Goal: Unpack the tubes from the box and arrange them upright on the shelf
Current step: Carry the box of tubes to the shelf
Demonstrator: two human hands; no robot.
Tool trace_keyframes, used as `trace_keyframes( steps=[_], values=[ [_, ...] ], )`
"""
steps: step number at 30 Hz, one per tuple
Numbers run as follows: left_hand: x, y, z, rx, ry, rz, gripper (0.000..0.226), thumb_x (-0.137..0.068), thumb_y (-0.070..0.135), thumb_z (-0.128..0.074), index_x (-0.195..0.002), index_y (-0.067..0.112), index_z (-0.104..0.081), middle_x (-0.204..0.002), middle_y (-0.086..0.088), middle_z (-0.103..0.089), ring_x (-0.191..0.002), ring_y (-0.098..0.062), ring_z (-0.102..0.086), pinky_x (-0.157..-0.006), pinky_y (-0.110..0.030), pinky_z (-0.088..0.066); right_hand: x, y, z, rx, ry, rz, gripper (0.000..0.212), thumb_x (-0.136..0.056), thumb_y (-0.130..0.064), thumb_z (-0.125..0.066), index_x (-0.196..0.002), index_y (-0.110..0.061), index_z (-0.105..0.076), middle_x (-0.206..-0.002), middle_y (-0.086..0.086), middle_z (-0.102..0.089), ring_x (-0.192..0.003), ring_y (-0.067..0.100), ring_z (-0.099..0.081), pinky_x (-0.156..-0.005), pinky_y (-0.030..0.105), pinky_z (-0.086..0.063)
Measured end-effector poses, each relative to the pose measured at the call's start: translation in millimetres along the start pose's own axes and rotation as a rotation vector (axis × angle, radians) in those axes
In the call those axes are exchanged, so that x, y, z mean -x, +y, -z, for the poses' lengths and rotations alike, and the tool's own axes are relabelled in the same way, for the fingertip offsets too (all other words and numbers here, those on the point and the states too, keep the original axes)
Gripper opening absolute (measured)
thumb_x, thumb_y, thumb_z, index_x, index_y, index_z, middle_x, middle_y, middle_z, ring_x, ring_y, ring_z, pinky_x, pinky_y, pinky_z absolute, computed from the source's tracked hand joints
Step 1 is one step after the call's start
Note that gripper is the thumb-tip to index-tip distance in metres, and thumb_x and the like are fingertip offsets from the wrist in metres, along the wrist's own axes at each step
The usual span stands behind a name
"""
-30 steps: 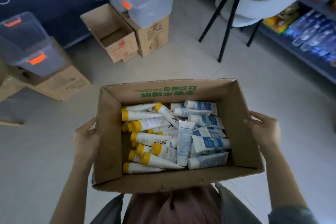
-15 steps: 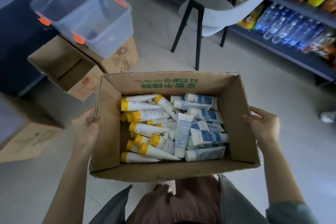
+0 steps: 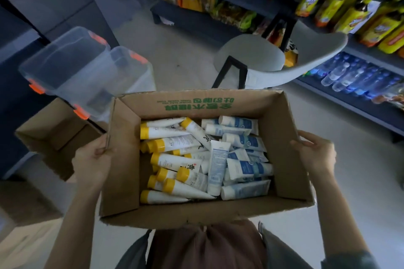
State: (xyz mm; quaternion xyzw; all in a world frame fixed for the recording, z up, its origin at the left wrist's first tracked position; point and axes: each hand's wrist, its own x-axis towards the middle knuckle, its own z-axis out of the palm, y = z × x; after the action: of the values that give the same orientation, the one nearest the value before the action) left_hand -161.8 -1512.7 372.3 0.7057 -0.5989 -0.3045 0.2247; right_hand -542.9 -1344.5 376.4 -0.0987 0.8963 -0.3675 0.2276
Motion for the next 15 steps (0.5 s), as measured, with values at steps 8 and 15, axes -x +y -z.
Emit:
trace_keyframes(
  steps=[8,15],
  values=[
    [-174,69,-40,0.099,-0.126,0.029,0.041,-0.089,0.001,-0.058,-0.13,0.007,-0.055,-0.117,-0.019,-0.063,-0.108,-0.035,-0.057,-0.09,-0.04,-0.043,-78,-104,-75,-0.019,0.102,-0.1,0.033,-0.081,-0.012,-0.069,-0.113,-0.022,-0.07,-0.103,0.008,-0.073,-0.093,0.028,-0.066,-0.089,0.046,-0.053],
    [-310,146,-76,0.021,-0.215,-0.048,0.042,-0.086,0.006,-0.064,-0.127,0.011,-0.059,-0.108,-0.016,-0.067,-0.09,-0.023,-0.056,-0.081,-0.037,-0.045,-133,-170,-107,-0.069,0.195,-0.187,0.032,-0.082,-0.01,-0.069,-0.113,-0.021,-0.07,-0.101,0.009,-0.073,-0.087,0.028,-0.067,-0.086,0.045,-0.055]
  ],
)
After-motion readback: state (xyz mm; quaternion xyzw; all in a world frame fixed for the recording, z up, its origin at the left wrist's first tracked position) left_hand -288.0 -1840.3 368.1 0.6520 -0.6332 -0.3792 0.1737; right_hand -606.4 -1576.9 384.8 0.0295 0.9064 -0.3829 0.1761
